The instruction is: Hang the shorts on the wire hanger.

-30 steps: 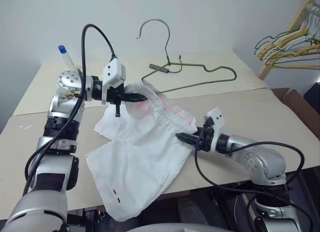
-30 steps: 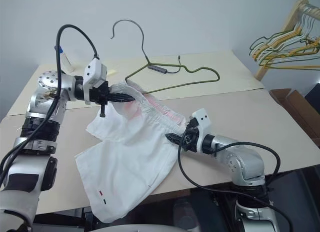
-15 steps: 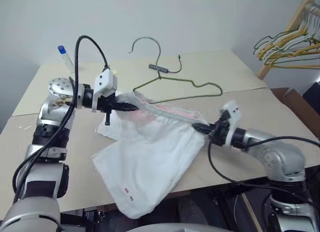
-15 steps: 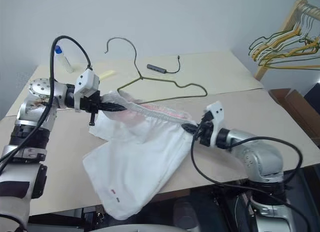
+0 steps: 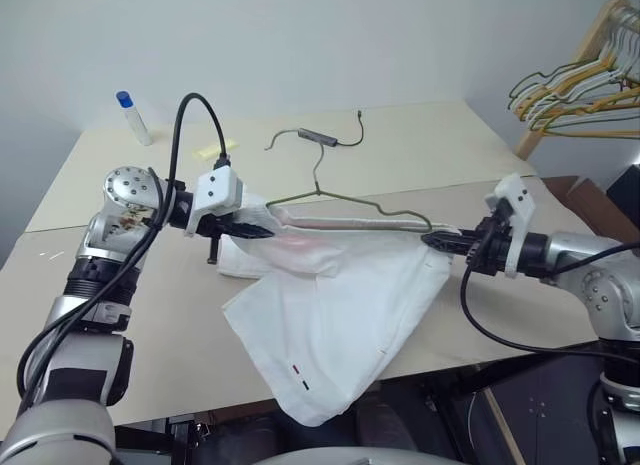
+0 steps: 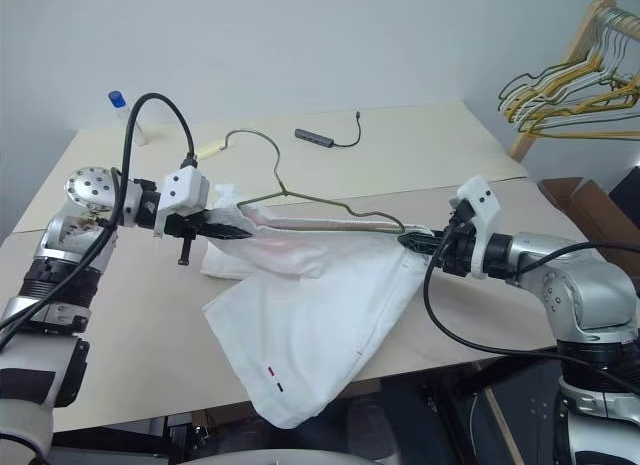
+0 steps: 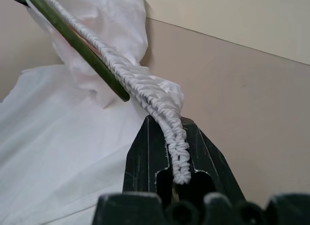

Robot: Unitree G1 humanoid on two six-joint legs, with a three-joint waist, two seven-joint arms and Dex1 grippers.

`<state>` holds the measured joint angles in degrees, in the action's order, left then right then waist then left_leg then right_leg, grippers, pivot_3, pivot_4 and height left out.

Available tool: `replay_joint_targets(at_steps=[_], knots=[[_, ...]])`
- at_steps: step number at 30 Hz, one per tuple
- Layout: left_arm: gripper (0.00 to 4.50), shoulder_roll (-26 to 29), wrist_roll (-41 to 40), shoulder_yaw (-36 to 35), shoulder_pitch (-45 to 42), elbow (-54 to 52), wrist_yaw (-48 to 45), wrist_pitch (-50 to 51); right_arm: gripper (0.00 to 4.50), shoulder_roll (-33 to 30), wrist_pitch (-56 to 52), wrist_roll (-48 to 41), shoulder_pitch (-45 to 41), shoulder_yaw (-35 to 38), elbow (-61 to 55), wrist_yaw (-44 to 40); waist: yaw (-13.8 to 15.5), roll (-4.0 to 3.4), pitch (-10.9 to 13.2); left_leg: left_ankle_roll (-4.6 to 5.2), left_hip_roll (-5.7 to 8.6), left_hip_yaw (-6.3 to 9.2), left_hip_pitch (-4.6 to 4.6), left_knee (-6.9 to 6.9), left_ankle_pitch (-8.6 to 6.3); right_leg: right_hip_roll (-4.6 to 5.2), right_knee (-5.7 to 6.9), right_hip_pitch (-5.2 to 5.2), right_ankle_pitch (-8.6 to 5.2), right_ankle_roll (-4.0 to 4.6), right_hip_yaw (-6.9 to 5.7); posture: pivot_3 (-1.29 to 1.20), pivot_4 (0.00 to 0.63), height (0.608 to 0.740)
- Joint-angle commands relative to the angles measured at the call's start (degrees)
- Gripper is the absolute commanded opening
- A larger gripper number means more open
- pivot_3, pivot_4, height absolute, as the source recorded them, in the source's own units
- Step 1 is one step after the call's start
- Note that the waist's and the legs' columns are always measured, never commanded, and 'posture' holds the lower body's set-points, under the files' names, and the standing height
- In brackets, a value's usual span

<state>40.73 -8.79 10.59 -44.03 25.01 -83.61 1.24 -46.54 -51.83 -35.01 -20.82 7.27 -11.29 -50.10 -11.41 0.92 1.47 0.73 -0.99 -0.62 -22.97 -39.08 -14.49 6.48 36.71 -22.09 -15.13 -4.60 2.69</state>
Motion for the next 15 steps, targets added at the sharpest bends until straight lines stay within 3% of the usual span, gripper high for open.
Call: replay_joint_targets(at_steps=[1,15], knots=[[0.00,1.57,0.96,-1.72,-0.78,2.11,1.73,0.78,0.02,-2.55,1.32,0.40,-0.33,3.47,0.14,-0.08,-0.12,0.00,0.00,0.00,0.00,0.01,0.00,0.00,0.00,0.00,0.01,0.00,0.00,0.00,0.00,-0.21,0.000,0.740],[0.00,1.12,-2.06,-2.47,-0.86,2.42,-0.43,1.29,0.02,-3.39,3.02,0.76,0.34,2.65,0.46,-1.78,-0.41,0.00,0.00,0.00,0.00,0.01,0.01,0.00,0.00,0.00,0.01,0.00,0.00,0.00,0.00,-0.21,0.000,0.740]])
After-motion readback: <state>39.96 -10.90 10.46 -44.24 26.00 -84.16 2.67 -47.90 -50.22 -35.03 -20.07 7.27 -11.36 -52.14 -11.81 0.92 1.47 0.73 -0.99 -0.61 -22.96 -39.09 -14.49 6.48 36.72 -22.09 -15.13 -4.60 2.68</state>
